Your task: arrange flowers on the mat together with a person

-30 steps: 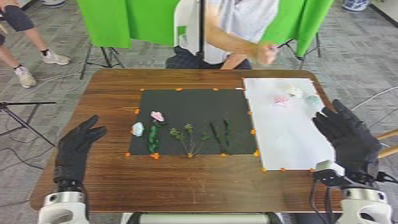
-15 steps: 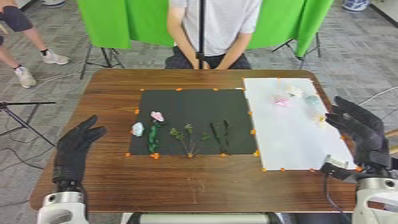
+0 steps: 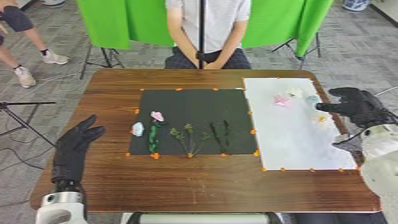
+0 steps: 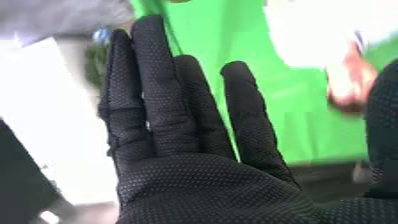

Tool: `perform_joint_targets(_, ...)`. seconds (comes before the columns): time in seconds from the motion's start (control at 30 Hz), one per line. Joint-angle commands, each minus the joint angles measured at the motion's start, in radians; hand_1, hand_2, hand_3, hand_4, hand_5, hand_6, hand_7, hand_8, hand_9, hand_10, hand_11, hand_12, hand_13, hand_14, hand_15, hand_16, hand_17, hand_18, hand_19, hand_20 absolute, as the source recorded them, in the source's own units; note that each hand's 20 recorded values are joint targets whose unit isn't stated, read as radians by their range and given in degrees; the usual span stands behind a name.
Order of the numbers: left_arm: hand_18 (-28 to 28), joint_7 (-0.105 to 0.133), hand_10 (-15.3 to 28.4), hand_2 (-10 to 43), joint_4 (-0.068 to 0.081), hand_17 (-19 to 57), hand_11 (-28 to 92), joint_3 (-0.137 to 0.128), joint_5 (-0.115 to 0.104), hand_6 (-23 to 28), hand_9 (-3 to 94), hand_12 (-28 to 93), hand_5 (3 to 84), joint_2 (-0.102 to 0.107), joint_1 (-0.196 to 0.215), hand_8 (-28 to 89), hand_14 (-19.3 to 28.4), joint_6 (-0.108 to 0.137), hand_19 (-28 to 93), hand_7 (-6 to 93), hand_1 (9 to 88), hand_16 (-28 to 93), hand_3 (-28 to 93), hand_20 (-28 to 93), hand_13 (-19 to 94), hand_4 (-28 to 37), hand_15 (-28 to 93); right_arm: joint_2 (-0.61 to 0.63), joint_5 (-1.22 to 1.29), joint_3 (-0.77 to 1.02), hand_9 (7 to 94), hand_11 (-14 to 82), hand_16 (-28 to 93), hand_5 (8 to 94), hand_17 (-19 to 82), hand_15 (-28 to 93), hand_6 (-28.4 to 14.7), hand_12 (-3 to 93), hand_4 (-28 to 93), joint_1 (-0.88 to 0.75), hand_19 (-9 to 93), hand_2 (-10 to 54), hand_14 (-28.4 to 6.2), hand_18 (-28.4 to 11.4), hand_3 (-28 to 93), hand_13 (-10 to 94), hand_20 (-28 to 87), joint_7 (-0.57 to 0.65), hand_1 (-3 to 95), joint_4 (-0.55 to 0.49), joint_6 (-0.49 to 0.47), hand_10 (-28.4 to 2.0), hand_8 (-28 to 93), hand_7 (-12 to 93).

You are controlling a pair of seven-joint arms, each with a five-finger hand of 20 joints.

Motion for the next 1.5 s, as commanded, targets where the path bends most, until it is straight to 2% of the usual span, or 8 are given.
perform_joint_targets(0.03, 11.3, -0.001, 15.1, 1.7, -0.006, 6.5, 21, -0.003, -0.002, 2.8, 50.9, 14, 48.8, -0.006, 0.02, -7, 17.5, 0.015, 11, 12.0, 20.8, -1, 69, 15, 39, -27.8, 20, 0.088, -0.17, -0.104, 53.4, 8.1, 22, 44.5, 34, 29, -2.0, 19.2, -22, 0.123, 57, -9.5, -15.4, -20.6, 63, 65, 39, 0.023, 19.4, 0.125, -0.13, -19.1, -6, 7)
perform_joint_targets(0.57, 11.3, -0.005, 15.1, 1.9, -0.005, 6.5, 21, -0.001, -0.006, 2.9, 50.9, 14, 48.7, -0.006, 0.02, -7, 17.5, 0.019, 11, 12.0, 21.0, -1, 69, 15, 39, -27.7, 20, 0.085, -0.193, -0.251, 63.5, 10.8, 23, 48.5, 44, 34, 0.3, 18.3, -23, 0.205, 71, -9.5, -9.6, -18.7, 65, 78, 39, 0.019, 26.9, 0.263, -0.098, -16.6, -7, 11)
perform_joint_targets(0.77, 11.3, -0.005, 15.1, 1.8, -0.004, 6.5, 21, -0.002, -0.007, 2.8, 50.9, 14, 48.7, -0.007, 0.018, -7, 17.5, 0.019, 11, 12.1, 20.9, -1, 69, 15, 39, -27.4, 20, 0.085, -0.205, -0.284, 66.6, 11.6, 23, 51.2, 48, 35, 1.3, 18.0, -23, 0.199, 74, -9.5, -7.7, -17.1, 66, 82, 37, 0.023, 31.9, 0.289, -0.045, -15.2, -8, 13)
perform_joint_targets(0.93, 11.2, -0.006, 15.1, 1.9, -0.005, 6.4, 21, -0.006, -0.006, 2.7, 50.9, 14, 48.7, -0.007, 0.021, -7, 17.4, 0.017, 11, 12.1, 21.1, -1, 69, 15, 39, -27.3, 20, 0.091, -0.191, -0.308, 76.9, 15.3, 26, 64.8, 54, 36, 3.9, 17.7, -25, 0.187, 80, -9.5, -3.8, -13.9, 68, 89, 33, 0.026, 45.1, 0.304, 0.067, -11.3, -10, 18)
perform_joint_targets(1.0, 11.2, -0.007, 15.0, 1.9, -0.005, 6.5, 21, -0.007, -0.006, 2.7, 50.9, 14, 48.6, -0.008, 0.021, -7, 17.5, 0.019, 11, 12.1, 21.2, -1, 69, 15, 39, -27.2, 20, 0.097, -0.157, -0.321, 82.0, 10.8, 27, 70.9, 56, 36, 3.2, 24.1, -23, 0.187, 83, -9.5, -2.7, -13.1, 58, 91, 31, 0.036, 54.8, 0.306, 0.118, -10.0, 0, 19)
perform_joint_targets(1.07, 11.2, -0.007, 15.0, 1.9, -0.005, 6.5, 21, -0.007, -0.009, 2.8, 50.9, 14, 48.7, -0.008, 0.021, -7, 17.5, 0.02, 11, 12.1, 21.2, -1, 69, 15, 39, -27.2, 20, 0.099, -0.158, -0.316, 87.5, 6.0, 27, 76.6, 58, 38, 2.8, 29.3, -22, 0.186, 85, -9.5, -1.9, -12.6, 55, 93, 30, 0.035, 60.1, 0.298, 0.122, -8.9, 5, 19)
perform_joint_targets(1.17, 11.2, -0.009, 15.1, 1.8, -0.006, 6.5, 21, -0.007, -0.007, 2.8, 51.0, 14, 48.7, -0.008, 0.023, -7, 17.5, 0.018, 11, 12.1, 21.2, -1, 69, 15, 39, -27.1, 20, 0.106, -0.12, -0.306, 92.6, 6.1, 26, 82.1, 61, 42, 2.5, 31.8, -22, 0.191, 87, -9.5, -1.2, -12.2, 54, 94, 29, 0.051, 63.6, 0.271, 0.115, -7.9, 6, 21)
perform_joint_targets(1.5, 11.2, -0.017, 15.0, 1.8, -0.004, 6.4, 21, -0.007, -0.005, 2.8, 50.9, 14, 48.7, -0.004, 0.018, -7, 17.4, 0.017, 11, 12.0, 21.3, -1, 69, 15, 39, -27.0, 20, 0.118, -0.02, -0.295, 93.7, 8.8, 24, 84.3, 62, 45, 1.0, 32.7, -22, 0.298, 88, -9.5, -0.6, -11.6, 54, 94, 28, 0.073, 65.8, 0.098, 0.116, -8.0, 8, 20)
